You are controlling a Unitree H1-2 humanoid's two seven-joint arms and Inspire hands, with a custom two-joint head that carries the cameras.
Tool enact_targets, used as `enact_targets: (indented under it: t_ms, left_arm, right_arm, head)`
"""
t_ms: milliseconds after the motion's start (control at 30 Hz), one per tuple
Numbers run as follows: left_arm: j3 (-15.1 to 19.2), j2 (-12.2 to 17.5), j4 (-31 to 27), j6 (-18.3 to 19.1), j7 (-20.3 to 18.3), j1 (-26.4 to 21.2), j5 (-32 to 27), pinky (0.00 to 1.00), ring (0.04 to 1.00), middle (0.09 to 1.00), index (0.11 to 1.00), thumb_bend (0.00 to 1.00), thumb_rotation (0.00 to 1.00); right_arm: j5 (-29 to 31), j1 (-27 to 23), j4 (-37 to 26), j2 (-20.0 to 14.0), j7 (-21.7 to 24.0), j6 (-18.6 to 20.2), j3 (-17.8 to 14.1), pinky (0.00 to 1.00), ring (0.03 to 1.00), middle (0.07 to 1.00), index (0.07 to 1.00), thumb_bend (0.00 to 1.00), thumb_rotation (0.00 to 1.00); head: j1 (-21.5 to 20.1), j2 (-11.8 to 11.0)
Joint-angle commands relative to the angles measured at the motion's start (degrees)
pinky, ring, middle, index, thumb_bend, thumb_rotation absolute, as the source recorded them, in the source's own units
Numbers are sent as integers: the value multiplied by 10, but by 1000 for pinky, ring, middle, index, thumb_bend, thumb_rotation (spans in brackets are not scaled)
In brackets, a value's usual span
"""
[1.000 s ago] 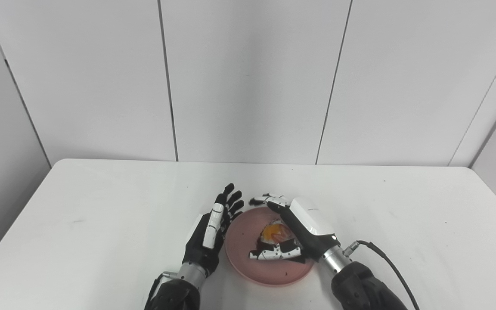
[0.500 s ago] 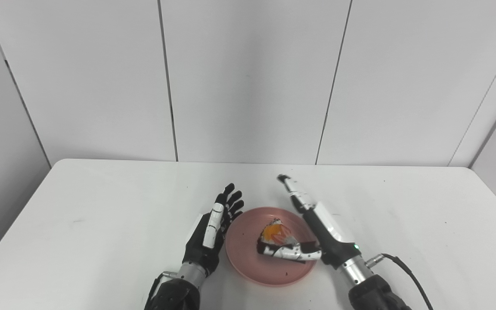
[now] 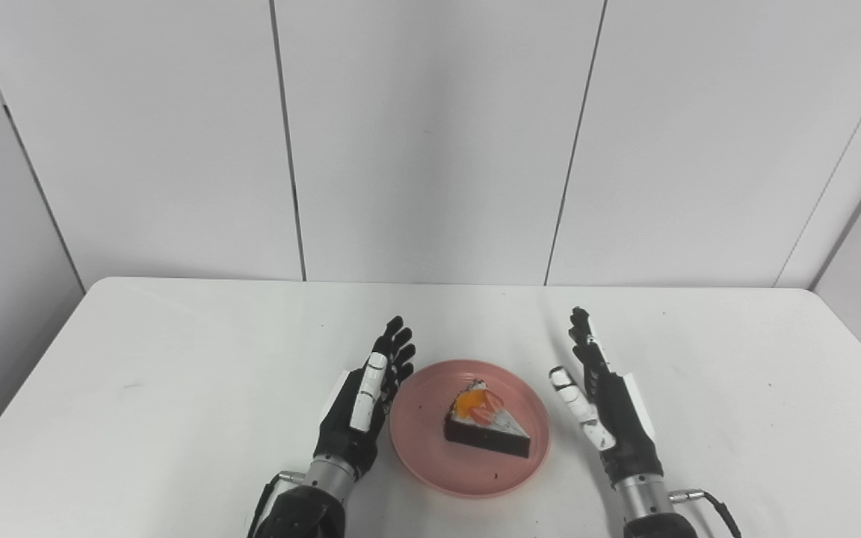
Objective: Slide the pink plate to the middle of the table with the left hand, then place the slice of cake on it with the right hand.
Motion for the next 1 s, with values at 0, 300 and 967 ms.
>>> enact_targets:
  t_ms: [0, 300, 967]
  left_arm:
    - [3, 5, 18, -31, 16, 36, 15, 999, 1000, 1000, 1000, 684, 1000]
    - [-7, 11, 24, -77, 63, 43, 72, 1000, 1000, 1000, 1000, 680, 1000]
    - [-3, 10, 3, -8, 81, 59, 65, 1000, 1000, 1000, 1000, 673, 1000]
  right_arm:
    - [35, -10, 2, 6, 16, -5, -7, 1000, 1000, 1000, 1000, 594, 846]
    - [70, 3, -17, 15, 42, 49, -5, 1000, 1000, 1000, 1000, 635, 837]
    - [49, 0, -9, 26, 49, 80, 6, 1000, 1000, 1000, 1000, 634, 809]
  head:
    - [3, 2]
    - [15, 3]
    - [15, 3]
